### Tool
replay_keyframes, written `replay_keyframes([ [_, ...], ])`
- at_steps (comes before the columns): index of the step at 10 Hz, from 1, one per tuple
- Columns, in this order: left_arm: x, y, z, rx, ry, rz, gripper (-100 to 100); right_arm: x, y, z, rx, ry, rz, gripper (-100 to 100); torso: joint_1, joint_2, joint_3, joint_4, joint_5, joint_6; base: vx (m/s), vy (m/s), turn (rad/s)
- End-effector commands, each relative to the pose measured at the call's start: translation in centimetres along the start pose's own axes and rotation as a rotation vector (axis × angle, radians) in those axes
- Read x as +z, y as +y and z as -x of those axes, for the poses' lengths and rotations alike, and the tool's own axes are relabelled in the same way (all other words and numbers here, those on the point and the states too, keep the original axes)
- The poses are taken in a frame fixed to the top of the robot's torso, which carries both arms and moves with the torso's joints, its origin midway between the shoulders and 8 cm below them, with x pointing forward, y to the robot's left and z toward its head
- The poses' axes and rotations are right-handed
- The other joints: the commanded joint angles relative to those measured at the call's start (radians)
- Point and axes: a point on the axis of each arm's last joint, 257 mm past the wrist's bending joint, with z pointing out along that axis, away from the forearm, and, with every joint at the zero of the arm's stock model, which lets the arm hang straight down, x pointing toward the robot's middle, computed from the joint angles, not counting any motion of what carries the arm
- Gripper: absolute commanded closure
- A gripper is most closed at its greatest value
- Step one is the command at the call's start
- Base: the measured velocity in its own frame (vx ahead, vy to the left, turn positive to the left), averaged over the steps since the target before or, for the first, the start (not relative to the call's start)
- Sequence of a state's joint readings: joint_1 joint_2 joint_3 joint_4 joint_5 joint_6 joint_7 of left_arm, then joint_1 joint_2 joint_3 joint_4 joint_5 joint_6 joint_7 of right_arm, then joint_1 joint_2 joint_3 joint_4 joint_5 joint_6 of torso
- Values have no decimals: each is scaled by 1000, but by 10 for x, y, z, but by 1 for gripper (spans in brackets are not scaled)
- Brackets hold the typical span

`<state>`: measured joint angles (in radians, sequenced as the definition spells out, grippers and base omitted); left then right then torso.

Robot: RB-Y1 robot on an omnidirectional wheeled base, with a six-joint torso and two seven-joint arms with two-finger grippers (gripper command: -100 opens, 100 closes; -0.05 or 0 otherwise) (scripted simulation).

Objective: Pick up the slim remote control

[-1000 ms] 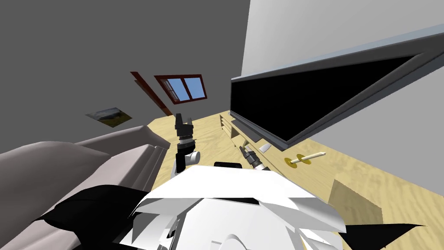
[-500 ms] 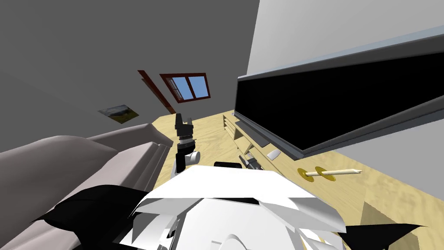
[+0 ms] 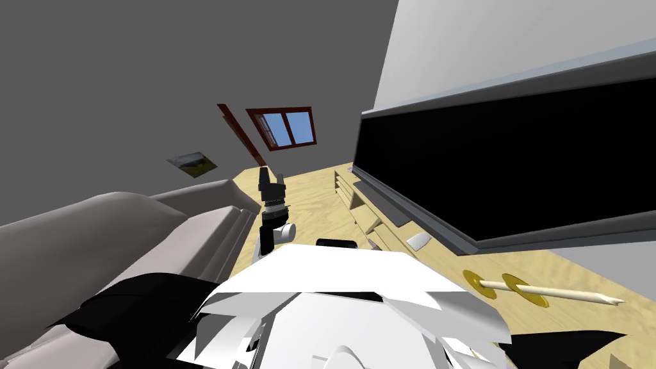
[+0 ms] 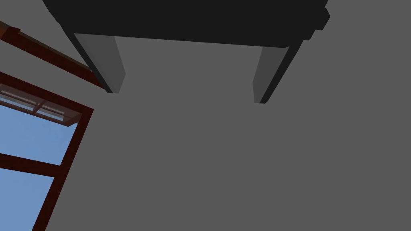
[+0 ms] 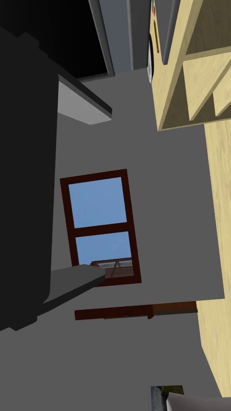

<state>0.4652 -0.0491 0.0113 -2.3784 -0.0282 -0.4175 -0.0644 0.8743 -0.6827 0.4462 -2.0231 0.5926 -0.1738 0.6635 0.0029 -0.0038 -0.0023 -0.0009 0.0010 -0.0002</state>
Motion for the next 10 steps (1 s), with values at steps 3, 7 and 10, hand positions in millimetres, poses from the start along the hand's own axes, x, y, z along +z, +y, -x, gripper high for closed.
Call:
replay_keyframes([
  [3,0,0,0,0,0,0,0,-37,0,-81,-189,198,36,-100,-1,0,0,0,0,0,122,20,158],
  [7,0,0,0,0,0,0,0,-61,-6,-120,-317,298,66,-100,-2,1,1,0,0,0,85,-6,65],
  [10,0,0,0,0,0,0,0,-106,-20,-177,-491,451,129,-100,-4,-2,-1,0,-1,0,123,-34,140],
])
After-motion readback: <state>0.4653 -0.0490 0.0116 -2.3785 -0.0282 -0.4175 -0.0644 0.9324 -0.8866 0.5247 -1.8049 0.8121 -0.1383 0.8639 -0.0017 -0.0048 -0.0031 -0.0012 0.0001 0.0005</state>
